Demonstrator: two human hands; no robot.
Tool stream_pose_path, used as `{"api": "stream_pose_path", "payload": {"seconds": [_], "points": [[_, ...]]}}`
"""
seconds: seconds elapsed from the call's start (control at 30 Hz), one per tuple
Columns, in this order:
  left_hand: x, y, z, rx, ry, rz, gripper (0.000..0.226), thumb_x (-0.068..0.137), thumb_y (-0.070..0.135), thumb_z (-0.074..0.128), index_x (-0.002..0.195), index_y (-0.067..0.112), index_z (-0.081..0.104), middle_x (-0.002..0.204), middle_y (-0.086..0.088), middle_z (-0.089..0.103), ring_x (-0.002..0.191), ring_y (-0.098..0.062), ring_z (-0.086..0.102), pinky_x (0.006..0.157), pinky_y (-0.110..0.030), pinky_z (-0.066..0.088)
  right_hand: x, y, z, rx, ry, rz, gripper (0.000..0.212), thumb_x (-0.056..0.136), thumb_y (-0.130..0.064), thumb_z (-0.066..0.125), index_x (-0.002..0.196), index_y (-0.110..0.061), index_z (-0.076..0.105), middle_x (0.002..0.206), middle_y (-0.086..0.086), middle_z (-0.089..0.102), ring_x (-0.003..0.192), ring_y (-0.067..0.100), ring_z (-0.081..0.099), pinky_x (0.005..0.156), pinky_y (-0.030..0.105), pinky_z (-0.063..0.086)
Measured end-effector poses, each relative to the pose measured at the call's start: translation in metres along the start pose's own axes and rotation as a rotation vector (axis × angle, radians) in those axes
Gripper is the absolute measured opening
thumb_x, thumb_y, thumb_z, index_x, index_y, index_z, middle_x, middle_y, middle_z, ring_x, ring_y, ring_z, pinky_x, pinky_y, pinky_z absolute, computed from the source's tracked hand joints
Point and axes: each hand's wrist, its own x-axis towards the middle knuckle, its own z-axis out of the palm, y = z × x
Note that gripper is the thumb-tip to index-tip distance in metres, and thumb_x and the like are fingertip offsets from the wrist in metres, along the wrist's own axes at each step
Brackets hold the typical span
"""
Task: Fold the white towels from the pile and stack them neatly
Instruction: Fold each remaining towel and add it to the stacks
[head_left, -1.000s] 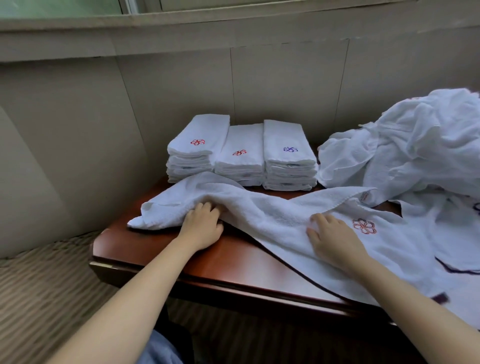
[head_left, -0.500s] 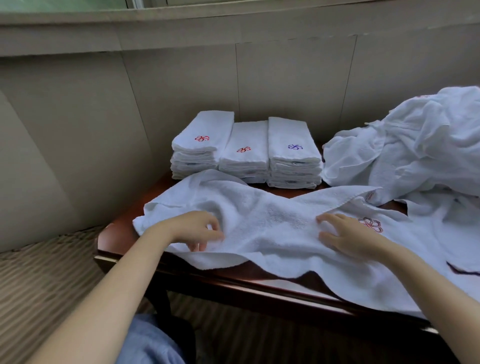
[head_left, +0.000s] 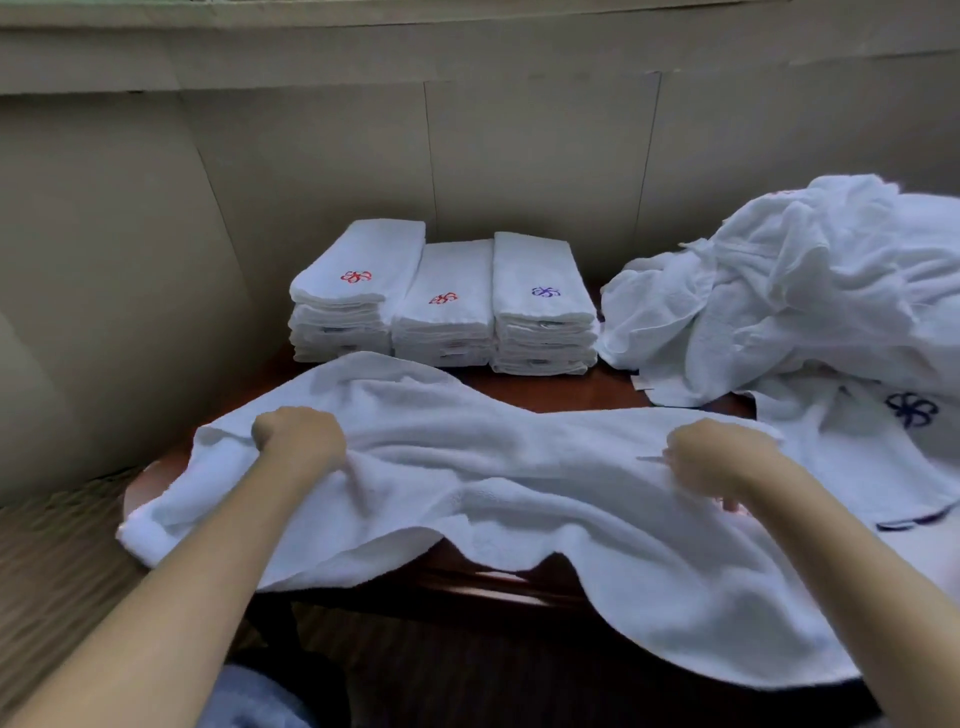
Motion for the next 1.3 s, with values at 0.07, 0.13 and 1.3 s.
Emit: {"api": "stream_pose_path", "payload": {"seconds": [0.07, 0.13, 1.3], "points": [[-0.002, 0.009, -0.001, -0.065, 0.053, -0.04, 0.028, 0.091, 0.015, 0.043, 0.113, 0.021, 0.061, 0.118, -0.001, 0.057, 0.106, -0.022, 0.054, 0.07, -0.031, 0.037, -0.003, 0.003, 0.007, -0.009, 0.021, 0.066, 0.021, 0.09, -0.008, 0.038, 0.074, -0.016, 0.049, 0.093, 0.003, 0.052, 0.063, 0.018, 0.049, 0.065, 0.027, 0.041], [0.001, 0.02, 0.001, -0.253, 0.194, 0.03, 0.028, 0.092, 0.014, 0.042, 0.115, 0.016, 0.059, 0.121, -0.005, 0.055, 0.108, -0.026, 0.053, 0.07, -0.033, 0.04, -0.005, 0.005, 0.015, 0.002, 0.125, 0.091, 0.009, 0.091, -0.012, 0.042, 0.092, -0.013, 0.051, 0.103, 0.006, 0.054, 0.075, 0.022, 0.048, 0.069, 0.03, 0.039], [0.125, -0.091, -0.1, -1.579, 0.394, -0.205, 0.043, 0.093, -0.001, 0.029, 0.123, 0.011, 0.057, 0.128, -0.016, 0.054, 0.108, -0.036, 0.055, 0.074, -0.048, 0.056, 0.096, 0.071, -0.1, 0.771, 0.817, 0.222, 0.023, 0.097, -0.01, 0.032, 0.106, 0.005, 0.048, 0.11, 0.034, 0.056, 0.101, 0.046, 0.052, 0.074, 0.041, 0.032]]}}
